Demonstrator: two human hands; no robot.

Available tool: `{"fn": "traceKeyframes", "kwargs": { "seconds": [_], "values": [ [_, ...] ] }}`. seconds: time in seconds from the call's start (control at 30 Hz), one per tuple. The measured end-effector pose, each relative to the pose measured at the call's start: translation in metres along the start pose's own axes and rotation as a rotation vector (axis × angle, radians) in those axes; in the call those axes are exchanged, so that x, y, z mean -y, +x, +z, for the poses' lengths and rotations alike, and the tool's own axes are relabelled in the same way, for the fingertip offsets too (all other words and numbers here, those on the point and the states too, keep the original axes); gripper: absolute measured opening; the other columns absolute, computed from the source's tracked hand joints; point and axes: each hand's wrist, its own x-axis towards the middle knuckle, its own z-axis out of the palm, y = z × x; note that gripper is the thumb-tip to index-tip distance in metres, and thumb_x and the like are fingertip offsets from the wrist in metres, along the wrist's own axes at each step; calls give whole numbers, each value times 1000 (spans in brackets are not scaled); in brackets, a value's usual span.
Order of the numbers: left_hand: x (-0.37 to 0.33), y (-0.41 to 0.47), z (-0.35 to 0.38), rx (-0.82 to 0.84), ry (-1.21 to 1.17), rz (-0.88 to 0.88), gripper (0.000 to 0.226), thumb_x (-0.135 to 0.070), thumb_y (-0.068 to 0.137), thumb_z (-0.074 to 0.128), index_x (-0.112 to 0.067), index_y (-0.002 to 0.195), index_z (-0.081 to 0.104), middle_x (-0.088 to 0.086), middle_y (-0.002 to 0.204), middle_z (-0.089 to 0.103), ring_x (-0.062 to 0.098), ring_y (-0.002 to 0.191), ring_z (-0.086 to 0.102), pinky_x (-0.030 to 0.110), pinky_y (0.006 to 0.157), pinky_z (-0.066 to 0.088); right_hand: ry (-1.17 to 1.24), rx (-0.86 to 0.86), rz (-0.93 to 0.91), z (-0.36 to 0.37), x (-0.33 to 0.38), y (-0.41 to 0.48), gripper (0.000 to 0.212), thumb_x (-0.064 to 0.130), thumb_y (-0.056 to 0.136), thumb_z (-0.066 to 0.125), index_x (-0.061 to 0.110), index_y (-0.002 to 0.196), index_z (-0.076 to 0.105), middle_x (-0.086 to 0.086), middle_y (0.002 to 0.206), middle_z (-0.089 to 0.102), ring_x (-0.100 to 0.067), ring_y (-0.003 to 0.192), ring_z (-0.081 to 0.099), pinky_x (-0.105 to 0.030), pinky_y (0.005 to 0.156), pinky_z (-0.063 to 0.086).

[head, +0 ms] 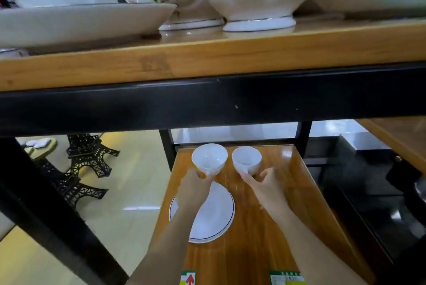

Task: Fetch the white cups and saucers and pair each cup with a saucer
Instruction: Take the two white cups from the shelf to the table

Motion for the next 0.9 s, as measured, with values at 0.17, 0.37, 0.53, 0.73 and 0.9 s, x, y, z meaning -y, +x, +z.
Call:
{"fn": "traceKeyframes", "kwargs": {
  "seconds": [0.17,0.37,0.53,0.73,0.9],
  "values": [
    [2,9,9,83,-227,-90,14,-25,92,53,-12,94,57,3,72,56,14,60,49,24,51,41,159,39,131,3,-6,13,42,50,85,59,19,108,43,-6,80,62,-15,57,58,-20,44,44],
    [-6,11,6,166,-414,-212,4,-18,93,51,-16,93,55,7,73,58,15,58,50,14,39,43,270,132,147,7,-5,18,31,51,83,61,24,96,53,-8,80,71,-20,62,69,-21,45,51],
    [-13,7,1,275,-554,-370,13,-23,90,55,-11,91,60,9,79,61,18,65,53,20,44,46,392,181,186,8,-5,19,23,40,84,66,21,94,60,-7,82,74,-20,67,70,-22,48,52],
    [-15,4,1,314,-604,-399,17,-23,91,53,-9,90,60,9,80,58,17,67,51,19,46,47,420,313,222,10,-2,19,29,41,89,58,13,95,67,-6,83,77,-20,71,74,-25,53,56],
    [-17,8,0,291,-679,-467,29,-35,93,50,-9,82,59,9,75,58,17,68,54,26,59,48,483,317,269,16,3,19,32,41,89,58,11,98,59,-10,102,66,-24,89,68,-35,63,61]
  ]
}}
